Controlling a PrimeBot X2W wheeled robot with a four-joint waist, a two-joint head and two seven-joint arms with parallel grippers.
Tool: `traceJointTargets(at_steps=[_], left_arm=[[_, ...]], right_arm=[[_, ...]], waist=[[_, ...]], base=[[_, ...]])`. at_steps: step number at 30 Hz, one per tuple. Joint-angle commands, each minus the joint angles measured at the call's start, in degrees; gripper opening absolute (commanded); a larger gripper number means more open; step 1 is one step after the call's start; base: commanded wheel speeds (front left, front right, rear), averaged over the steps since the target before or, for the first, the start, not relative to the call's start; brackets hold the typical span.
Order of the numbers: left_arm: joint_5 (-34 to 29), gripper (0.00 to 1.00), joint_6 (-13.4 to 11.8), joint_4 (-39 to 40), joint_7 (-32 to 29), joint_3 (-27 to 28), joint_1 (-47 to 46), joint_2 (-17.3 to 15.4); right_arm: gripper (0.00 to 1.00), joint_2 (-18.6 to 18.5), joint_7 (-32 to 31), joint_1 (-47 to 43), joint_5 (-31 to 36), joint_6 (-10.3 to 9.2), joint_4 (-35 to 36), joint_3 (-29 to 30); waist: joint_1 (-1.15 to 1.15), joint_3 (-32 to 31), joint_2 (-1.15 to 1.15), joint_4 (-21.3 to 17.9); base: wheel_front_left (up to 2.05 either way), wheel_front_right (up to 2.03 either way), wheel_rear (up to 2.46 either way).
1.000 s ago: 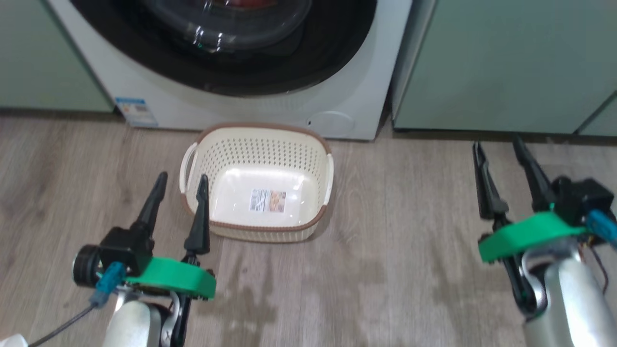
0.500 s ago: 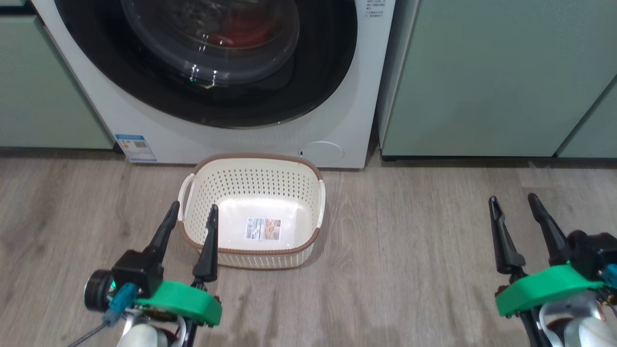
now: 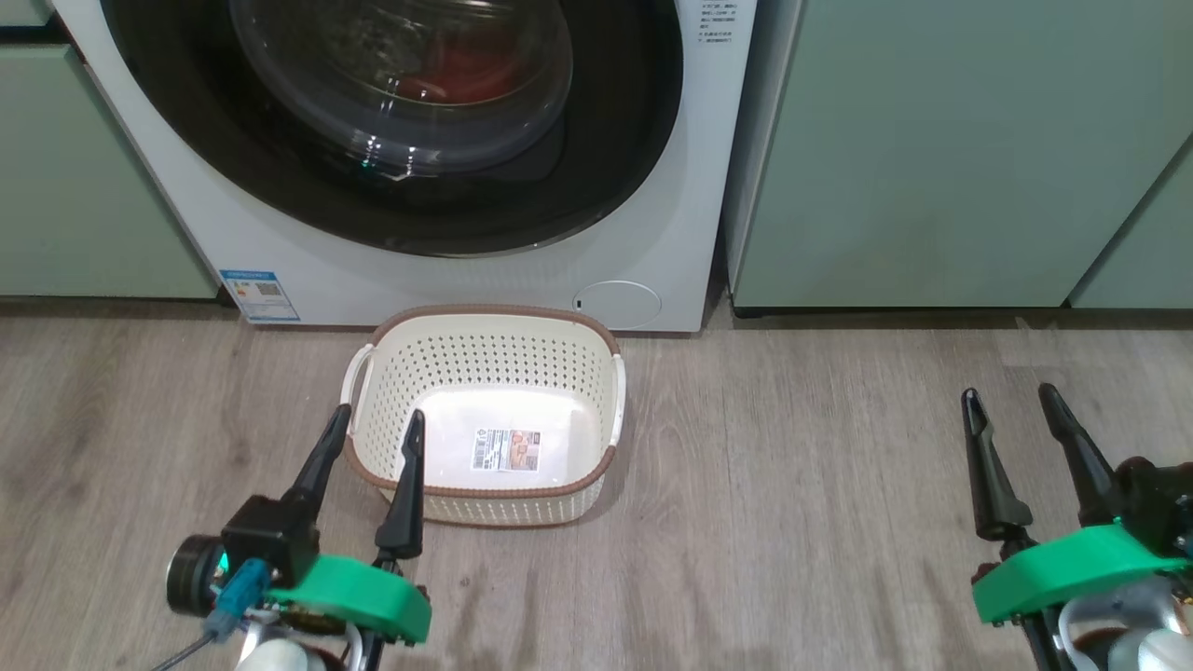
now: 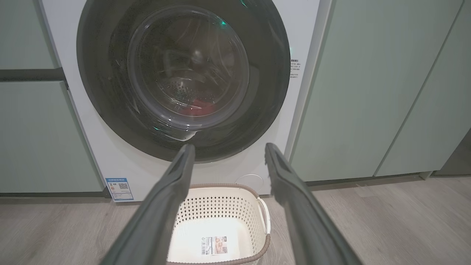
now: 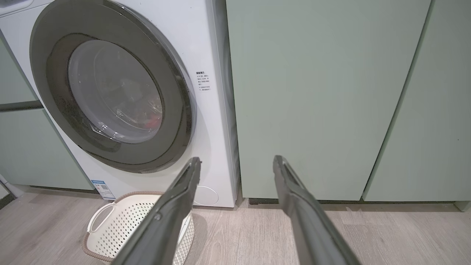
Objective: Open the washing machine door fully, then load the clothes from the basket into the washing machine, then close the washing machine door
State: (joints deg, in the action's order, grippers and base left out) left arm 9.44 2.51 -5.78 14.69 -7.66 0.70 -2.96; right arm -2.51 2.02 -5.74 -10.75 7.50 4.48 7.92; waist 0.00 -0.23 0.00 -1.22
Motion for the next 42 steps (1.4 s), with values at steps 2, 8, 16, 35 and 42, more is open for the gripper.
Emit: traceJointTargets(at_steps=[2,8,16,35,42], left_arm=[[0.11,1.00,-0.64,1.71,0.11,1.39,-2.31,-0.70],[0.29,1.00,-0.94,1.64,0.10,1.32,-2.24,-0.89],[0.59,1.00,-1.26,1.67,0.01,1.01,-2.21,-1.12],[2.91,0.00,-1.49,-1.89,-0.64,-0.92,0.15,-0.78],[7.57,0.00,-1.12,-2.29,-1.85,-0.04,-0.27,-0.73]], right_arm=[[1.00,-0.37,-0.11,1.13,-0.46,-0.01,2.36,-1.10],[1.00,-0.37,0.00,1.18,-0.57,-0.01,2.25,-1.08],[1.00,-0.37,0.08,1.24,-0.68,-0.01,2.17,-1.18],[0.00,0.11,-0.22,0.29,-2.67,0.01,-2.41,-0.20],[0.00,0.08,-0.72,0.93,-7.24,0.01,-3.31,-0.26]], waist=[[0.00,0.11,0.00,-0.01],[0.00,0.17,0.00,-0.07],[0.00,0.29,0.00,-0.05],[0.00,0.59,0.00,-0.03],[0.00,0.58,0.00,0.05]], base=[[0.00,0.00,0.00],[0.00,0.00,0.00],[0.00,0.00,0.00],[0.00,0.00,0.00],[0.00,0.00,0.00]])
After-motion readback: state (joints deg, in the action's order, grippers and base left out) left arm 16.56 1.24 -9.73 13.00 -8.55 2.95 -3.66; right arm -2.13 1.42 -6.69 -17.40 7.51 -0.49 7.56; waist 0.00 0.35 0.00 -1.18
